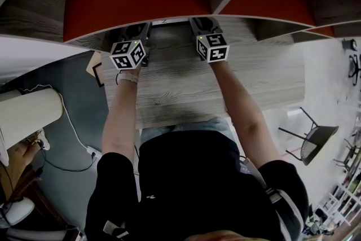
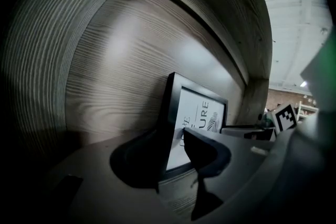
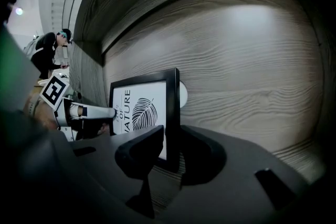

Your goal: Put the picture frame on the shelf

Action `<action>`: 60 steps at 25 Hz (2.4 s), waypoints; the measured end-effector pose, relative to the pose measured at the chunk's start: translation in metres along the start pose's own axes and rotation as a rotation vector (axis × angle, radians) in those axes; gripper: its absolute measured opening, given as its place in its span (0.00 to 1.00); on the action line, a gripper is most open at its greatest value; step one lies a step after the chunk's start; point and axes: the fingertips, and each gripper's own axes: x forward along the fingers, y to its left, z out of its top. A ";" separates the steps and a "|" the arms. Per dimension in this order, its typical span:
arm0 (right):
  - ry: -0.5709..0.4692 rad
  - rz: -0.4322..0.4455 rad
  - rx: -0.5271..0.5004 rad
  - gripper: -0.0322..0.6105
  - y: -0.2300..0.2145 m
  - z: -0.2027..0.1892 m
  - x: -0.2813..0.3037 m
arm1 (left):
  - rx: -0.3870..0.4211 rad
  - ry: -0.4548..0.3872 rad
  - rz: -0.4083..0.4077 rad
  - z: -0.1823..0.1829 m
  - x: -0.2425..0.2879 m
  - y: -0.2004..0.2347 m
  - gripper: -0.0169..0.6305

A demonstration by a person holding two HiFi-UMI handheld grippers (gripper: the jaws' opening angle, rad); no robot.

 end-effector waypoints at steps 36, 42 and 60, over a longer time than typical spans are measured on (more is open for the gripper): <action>0.061 0.103 0.093 0.05 0.100 0.083 -0.170 | 0.060 0.123 -0.075 0.061 -0.156 -0.137 0.04; 0.036 0.124 0.126 0.05 0.111 0.120 -0.201 | 0.048 0.097 -0.125 0.096 -0.182 -0.159 0.04; -0.020 0.152 0.065 0.05 0.139 0.204 -0.270 | 0.131 0.055 -0.237 0.168 -0.237 -0.213 0.04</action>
